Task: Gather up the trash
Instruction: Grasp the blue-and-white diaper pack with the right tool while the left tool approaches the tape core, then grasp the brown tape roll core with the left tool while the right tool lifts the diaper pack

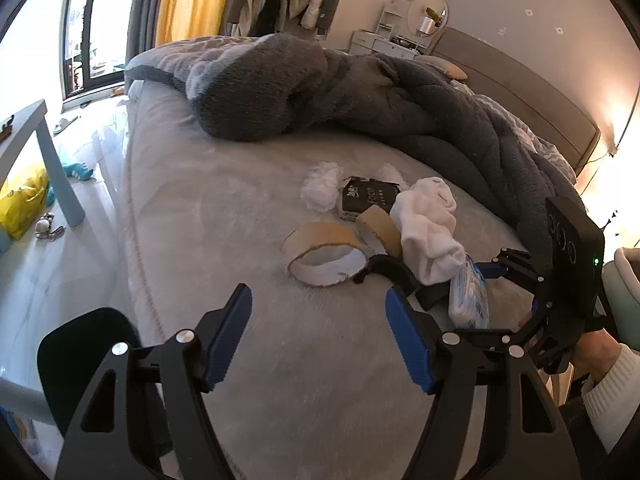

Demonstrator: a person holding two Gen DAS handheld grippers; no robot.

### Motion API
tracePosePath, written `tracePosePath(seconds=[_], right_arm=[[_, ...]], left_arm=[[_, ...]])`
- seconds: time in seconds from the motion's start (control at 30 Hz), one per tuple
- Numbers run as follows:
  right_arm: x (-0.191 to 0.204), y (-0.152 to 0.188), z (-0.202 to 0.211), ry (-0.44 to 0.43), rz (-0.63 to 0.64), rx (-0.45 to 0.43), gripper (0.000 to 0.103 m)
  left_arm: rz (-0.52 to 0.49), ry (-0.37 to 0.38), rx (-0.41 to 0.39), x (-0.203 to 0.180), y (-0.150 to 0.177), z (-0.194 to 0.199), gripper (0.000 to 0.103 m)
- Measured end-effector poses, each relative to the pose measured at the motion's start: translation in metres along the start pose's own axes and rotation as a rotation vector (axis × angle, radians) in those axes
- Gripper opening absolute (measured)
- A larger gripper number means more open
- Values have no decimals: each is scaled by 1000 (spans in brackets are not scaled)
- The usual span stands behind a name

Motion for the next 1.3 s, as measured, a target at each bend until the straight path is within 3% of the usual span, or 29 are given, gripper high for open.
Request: tracePosePath(seconds=[0.23,0.47,0.73,0.87,1.03,1.17,1.3], right_arm=[[2,-1,4,-21,13,-9,72],[7,-3,18,-41,29,-34,70],[-1,-2,49,-51,-22,-110,70],[-2,-8,66,-56,-57,-180,70],[-2,-21,79,-53,-91,-251,70],[4,-37,75,-57,-100,-272,70],[11,-52,72,-71,-98,-290,70]], left_arm=[[0,-5,10,-2,-6,-23,80],[10,-13,-1,-8,-10,-34,87],[52,-66,-23,-13,-19,-45,87],[94,-67,-25,-10,-22,-48,83],[162,-8,-8,-4,-21,-51,73],[185,16,16,0,-18,-52,60],[203,54,44,4,-14,-54,57]])
Point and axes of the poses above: each gripper's, at about its wrist camera, not at the fingertips, and z roughly against the way its jaws point, x to its left, y to its underside, the point moved 5 cm from there along -z, roughly the way its jaws point, and after that the axes turned 6 degrees about -y, right-handed, at the moved point
